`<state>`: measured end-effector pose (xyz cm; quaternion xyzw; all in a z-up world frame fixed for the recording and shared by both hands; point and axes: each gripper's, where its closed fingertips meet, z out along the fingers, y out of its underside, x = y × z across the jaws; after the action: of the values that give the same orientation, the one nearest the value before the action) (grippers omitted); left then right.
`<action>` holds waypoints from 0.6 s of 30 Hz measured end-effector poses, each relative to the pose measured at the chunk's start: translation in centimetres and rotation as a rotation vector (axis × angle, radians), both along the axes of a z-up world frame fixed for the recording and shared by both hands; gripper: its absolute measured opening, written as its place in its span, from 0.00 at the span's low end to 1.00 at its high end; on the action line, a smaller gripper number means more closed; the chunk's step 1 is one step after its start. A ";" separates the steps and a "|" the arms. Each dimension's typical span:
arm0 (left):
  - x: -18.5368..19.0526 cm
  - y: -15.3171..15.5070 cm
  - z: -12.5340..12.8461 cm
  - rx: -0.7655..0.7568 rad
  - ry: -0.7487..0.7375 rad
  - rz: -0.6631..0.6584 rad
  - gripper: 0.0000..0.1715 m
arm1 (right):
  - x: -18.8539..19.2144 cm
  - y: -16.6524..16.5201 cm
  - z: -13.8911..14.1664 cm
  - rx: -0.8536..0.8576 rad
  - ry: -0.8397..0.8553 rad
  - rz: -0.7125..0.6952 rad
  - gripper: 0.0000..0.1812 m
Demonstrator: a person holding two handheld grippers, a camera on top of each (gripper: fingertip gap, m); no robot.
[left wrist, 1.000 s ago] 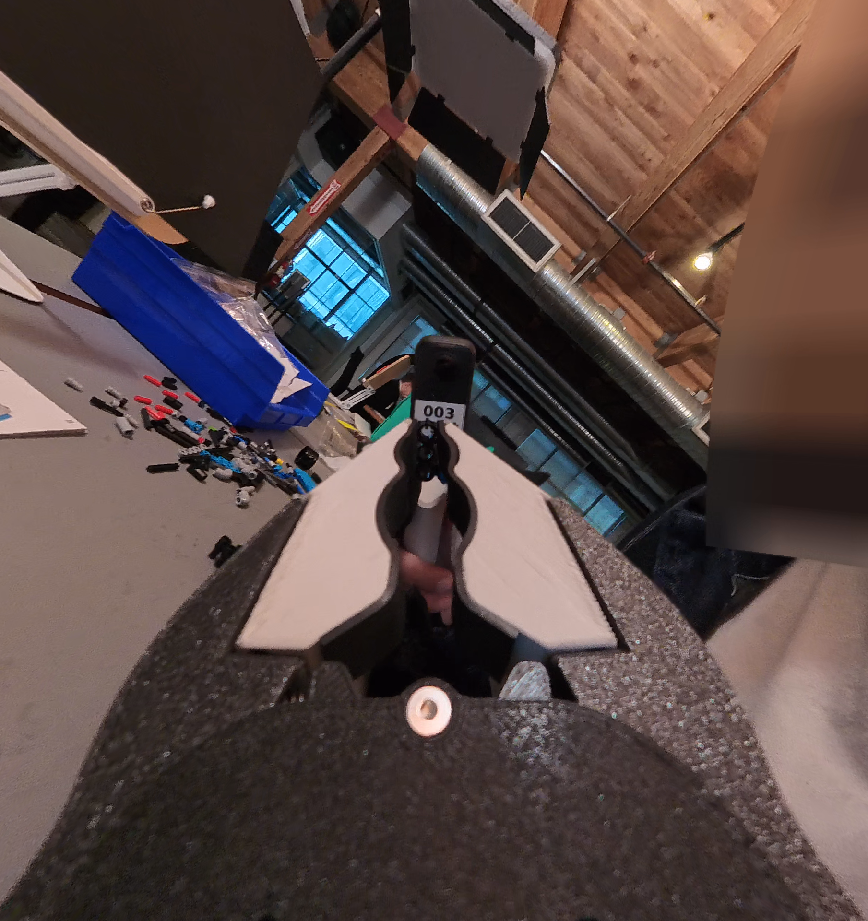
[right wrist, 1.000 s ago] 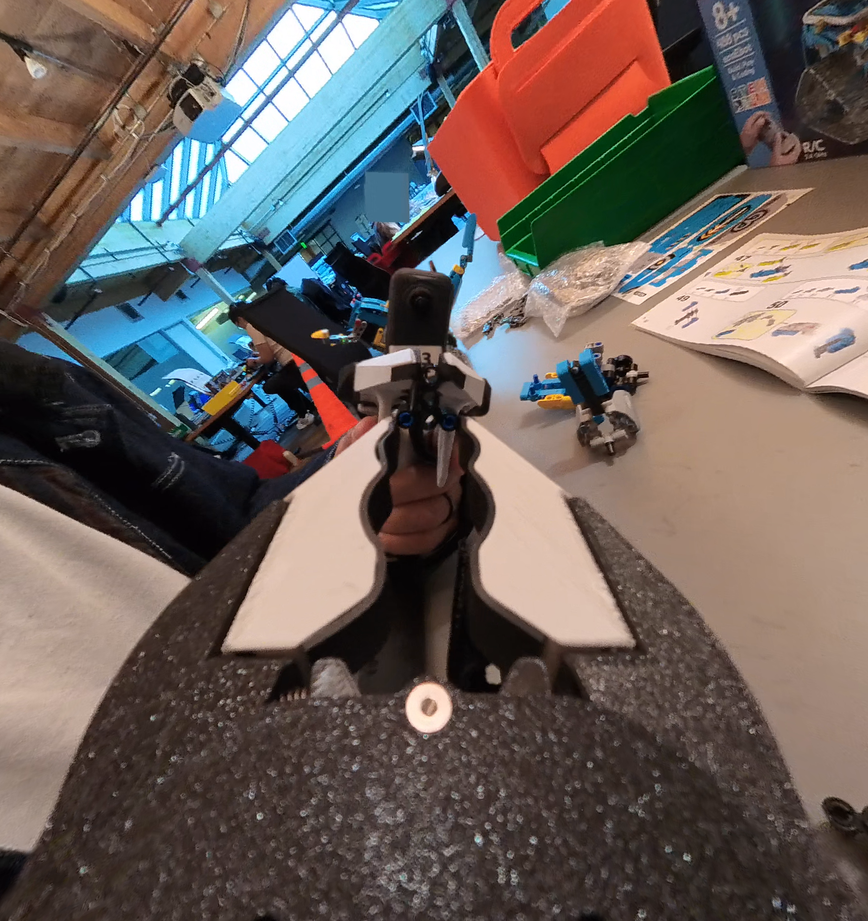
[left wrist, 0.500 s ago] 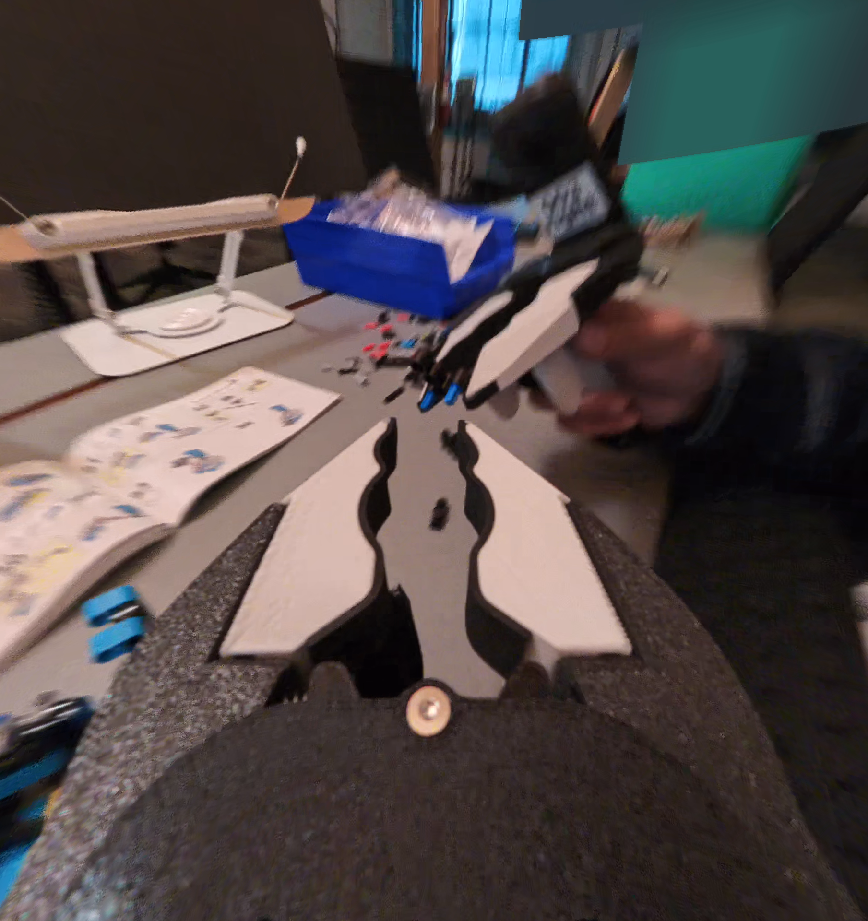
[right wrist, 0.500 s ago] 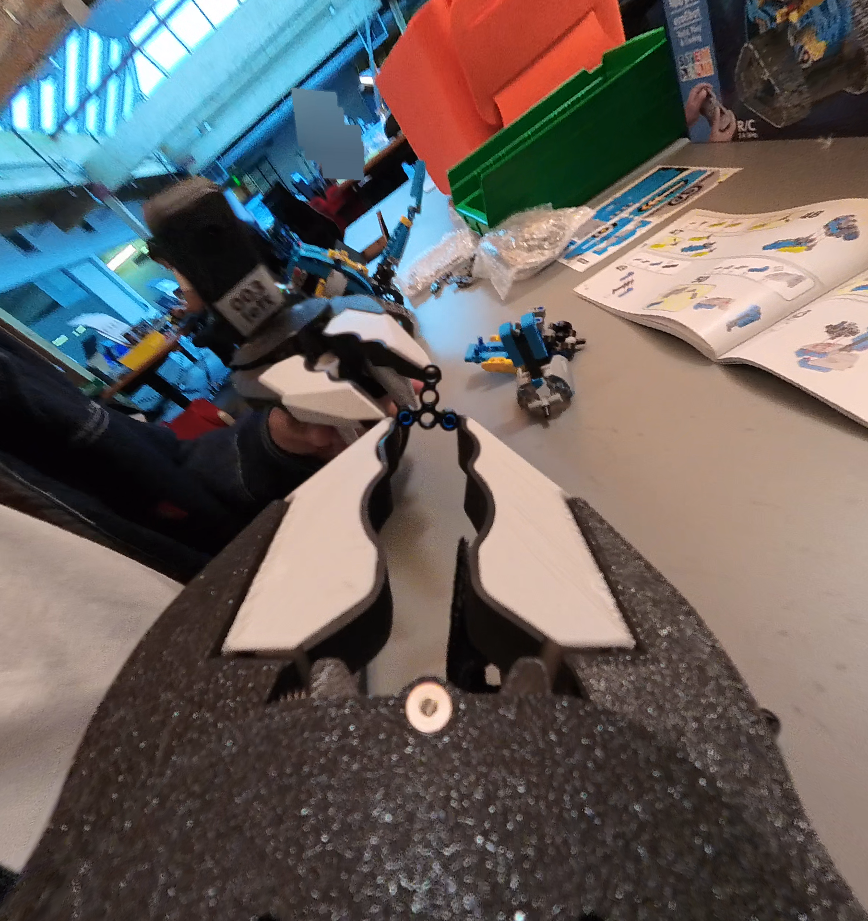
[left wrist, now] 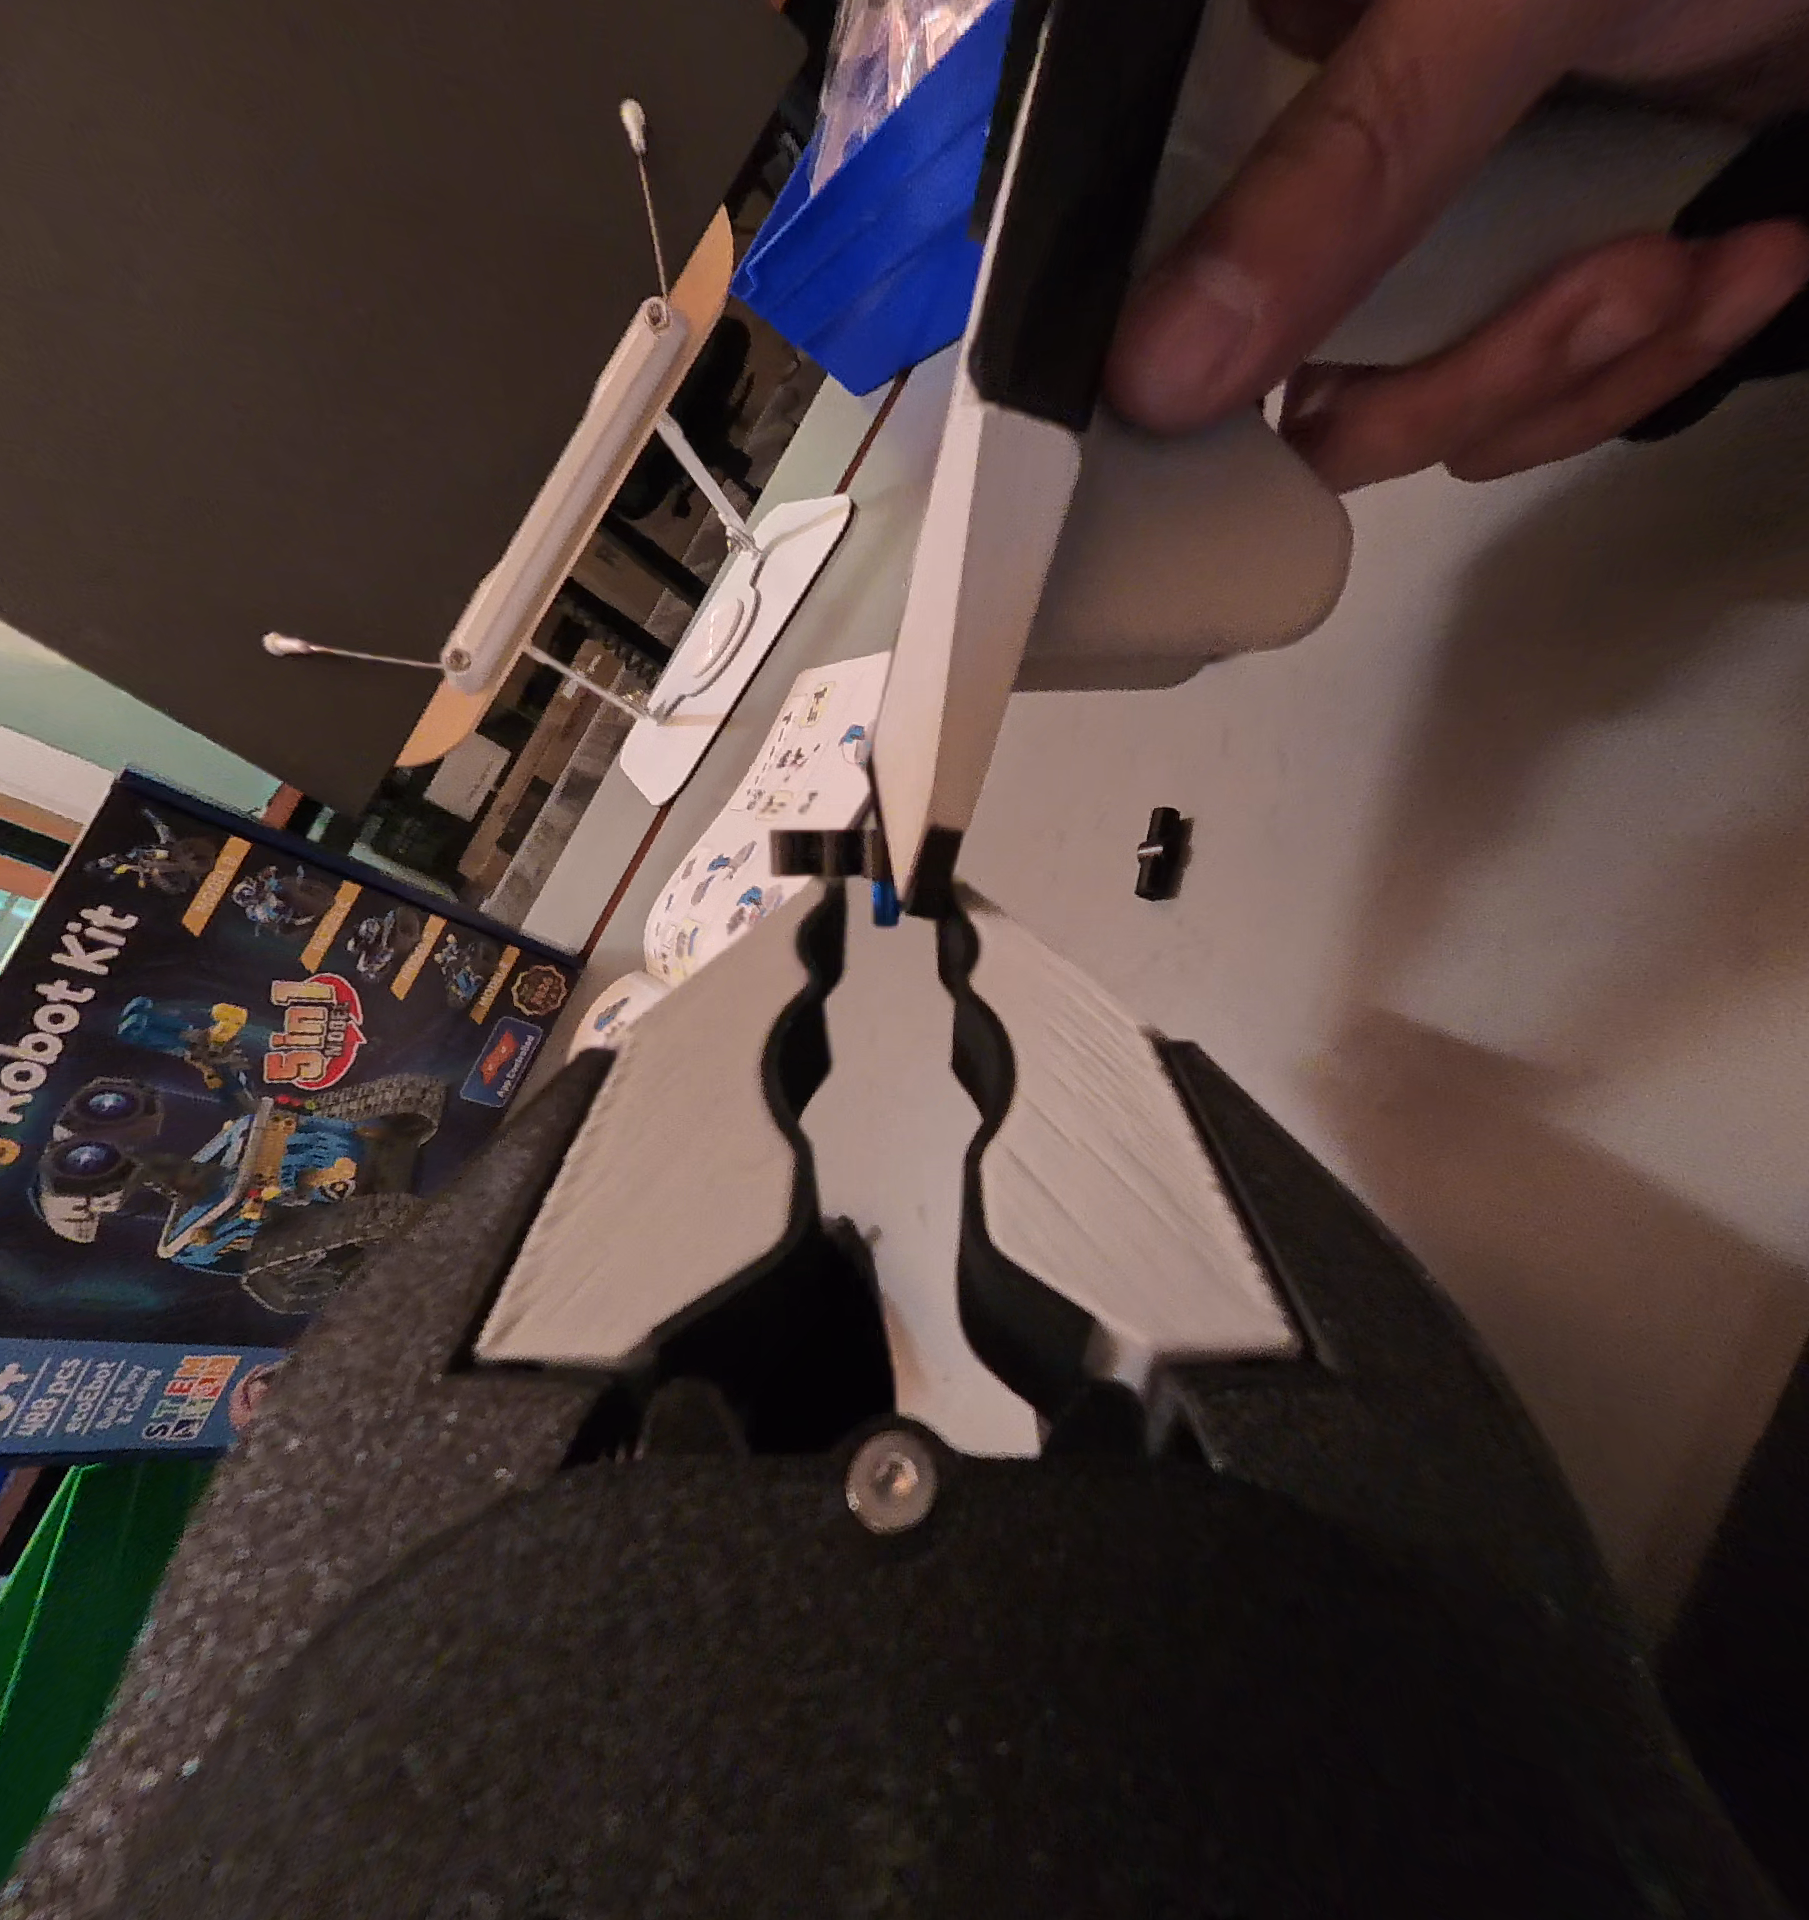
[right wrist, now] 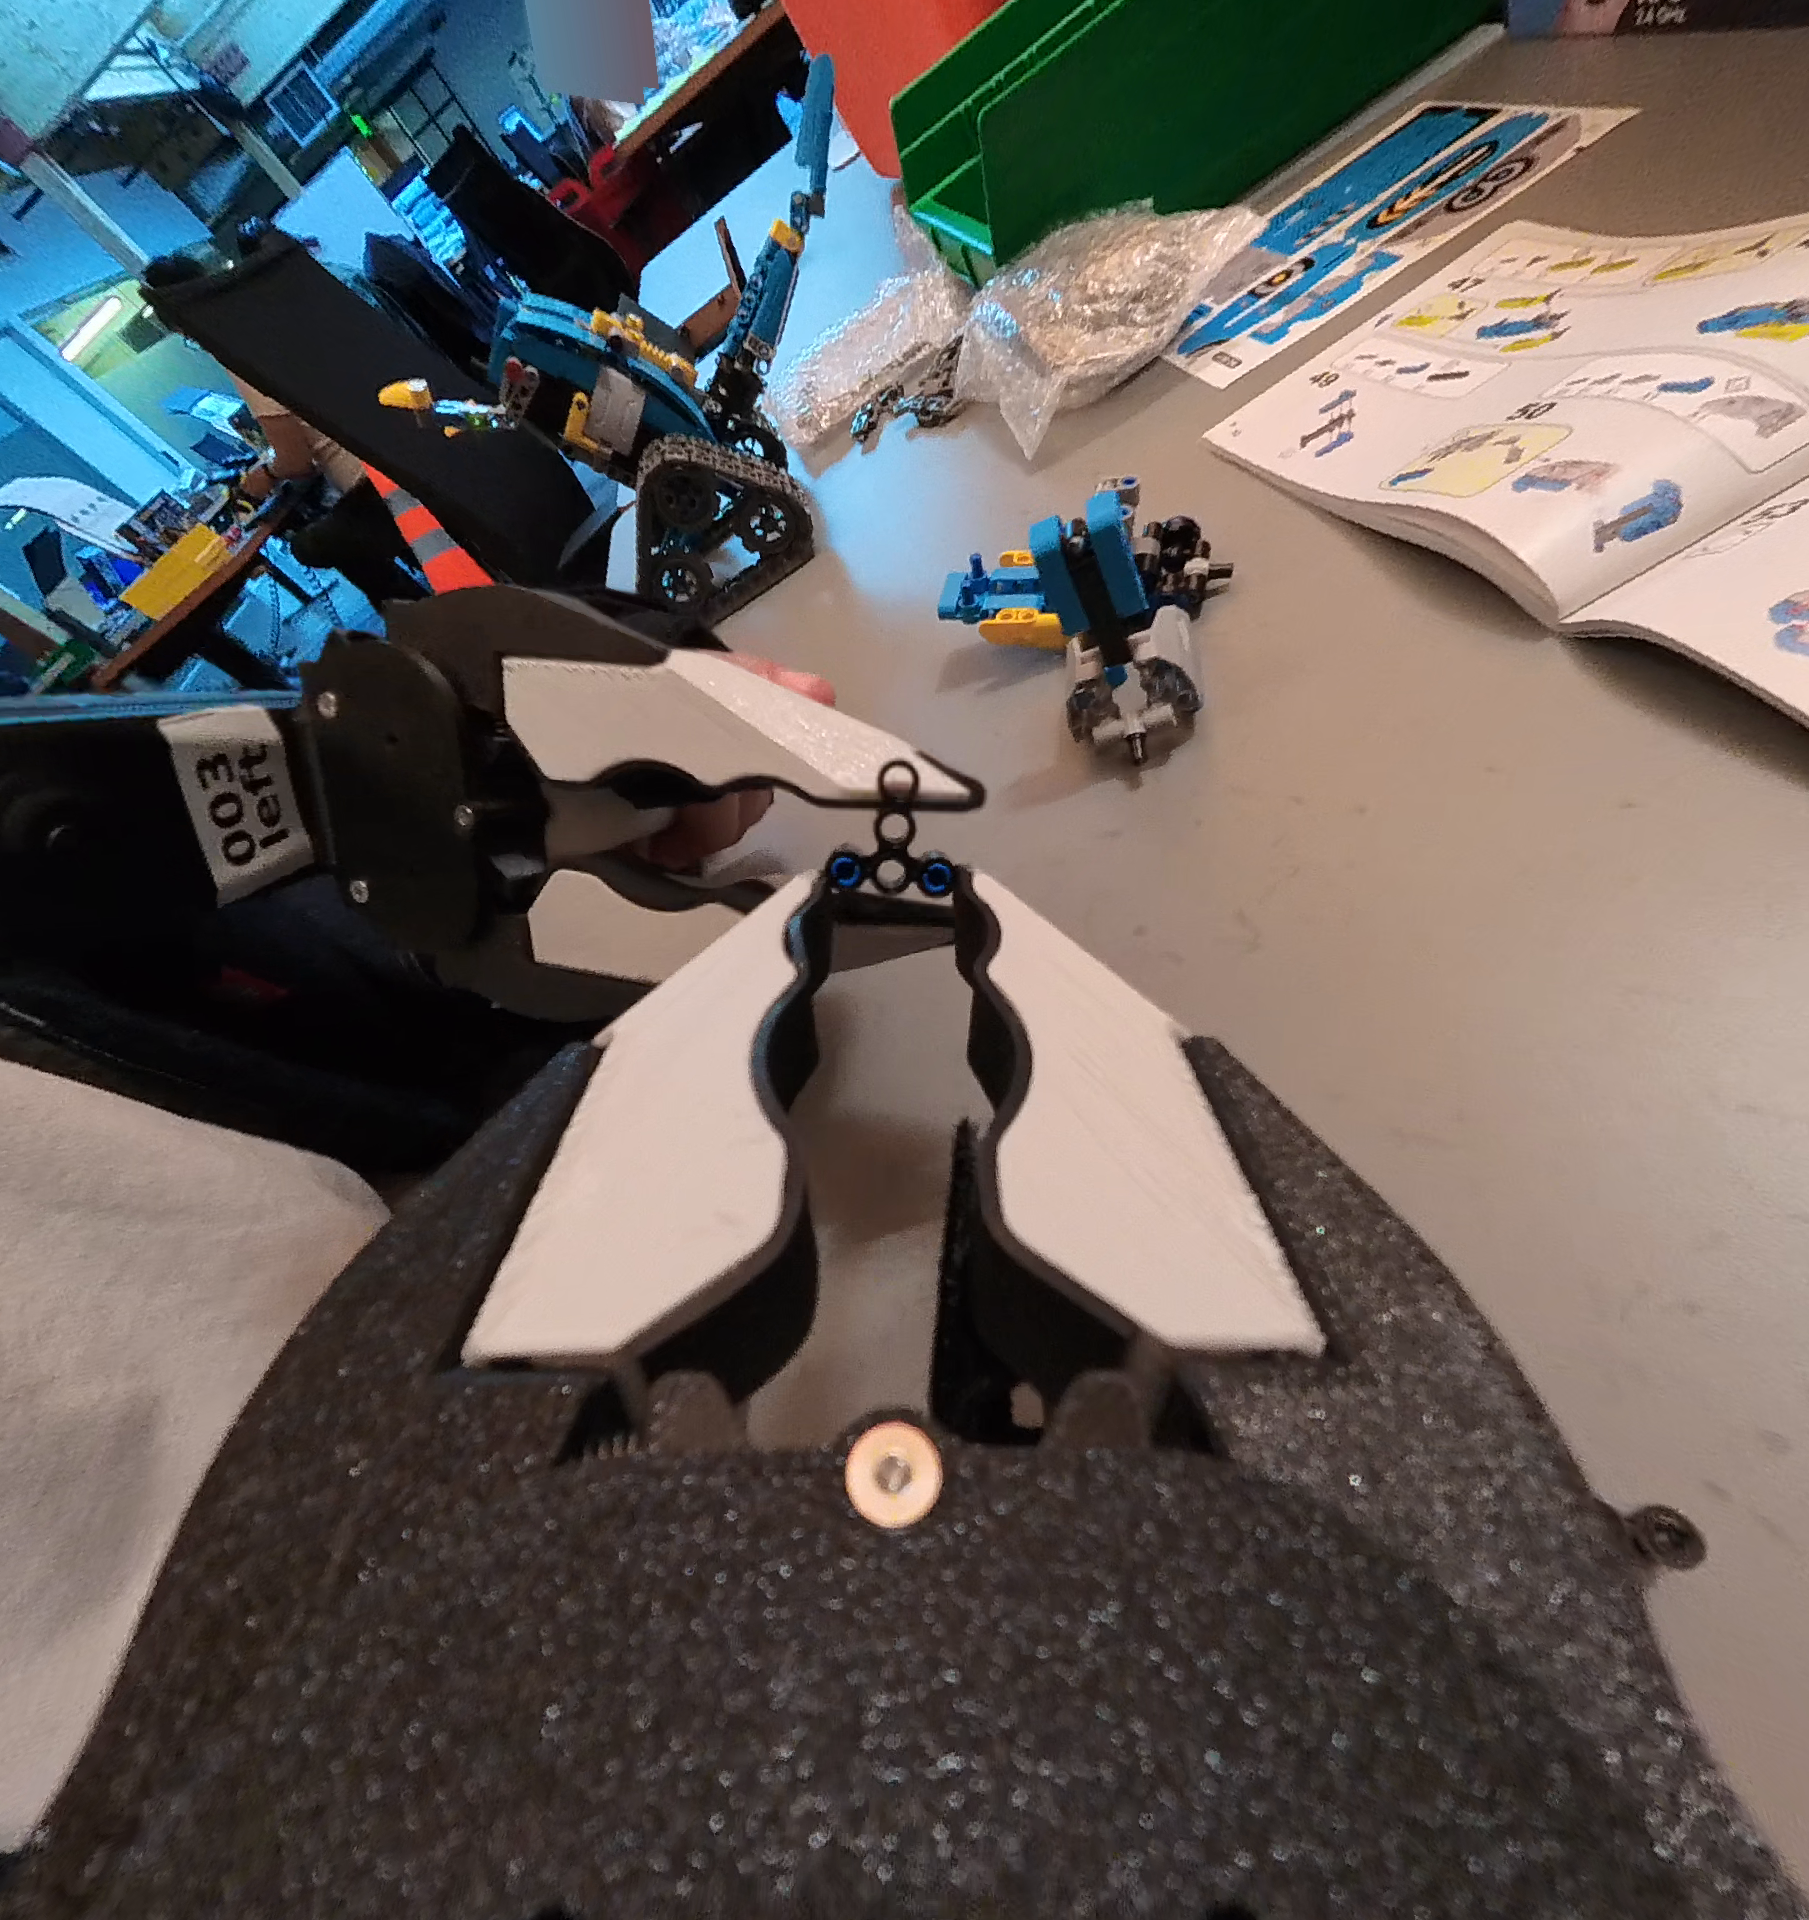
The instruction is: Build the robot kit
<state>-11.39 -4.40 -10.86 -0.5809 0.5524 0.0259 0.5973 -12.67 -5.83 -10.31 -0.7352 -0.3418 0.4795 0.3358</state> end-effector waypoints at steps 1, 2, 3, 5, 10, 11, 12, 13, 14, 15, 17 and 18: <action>0.0 0.0 -0.3 0.000 0.015 0.010 0.05 | -0.2 -0.1 -0.1 0.003 -0.005 0.003 0.12; -0.1 0.2 -0.4 0.018 0.032 0.026 0.04 | -0.2 0.1 -0.2 0.006 -0.011 -0.008 0.12; -0.1 0.3 -0.5 0.037 0.048 0.035 0.04 | -0.2 0.1 -0.2 0.005 -0.013 -0.011 0.13; -0.1 0.3 -0.5 0.052 0.057 0.044 0.03 | -0.2 0.2 -0.1 -0.010 0.004 -0.012 0.13; 0.0 0.2 -0.3 0.059 0.043 0.036 0.02 | -0.1 -0.2 0.4 -0.034 0.046 0.019 0.17; 0.0 0.2 -0.4 0.052 0.042 0.033 0.02 | 0.0 -0.2 0.3 -0.036 0.039 0.023 0.18; 0.0 0.3 -0.5 0.047 0.043 0.035 0.02 | 0.0 -0.2 0.2 -0.039 0.033 0.022 0.17; 0.0 0.3 -0.7 0.042 0.048 0.035 0.02 | 0.0 -0.2 0.1 -0.040 0.028 0.022 0.18; 0.0 0.3 -0.8 0.042 0.052 0.032 0.02 | 0.1 -0.2 -0.1 -0.030 0.010 0.028 0.18; -0.2 0.4 -0.8 0.049 0.059 0.046 0.01 | 0.3 0.0 -0.2 -0.011 -0.011 0.018 0.16; -0.8 1.0 -1.0 0.057 0.083 0.080 0.01 | 1.2 1.0 -0.1 0.031 -0.032 -0.046 0.17; -0.8 1.0 -1.2 0.042 0.079 0.072 0.01 | 1.4 1.1 0.2 0.028 -0.022 -0.049 0.17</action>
<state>-12.20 -3.42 -12.03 -0.5863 0.5535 0.0819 0.5859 -11.27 -4.73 -10.15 -0.7437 -0.3342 0.4582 0.3540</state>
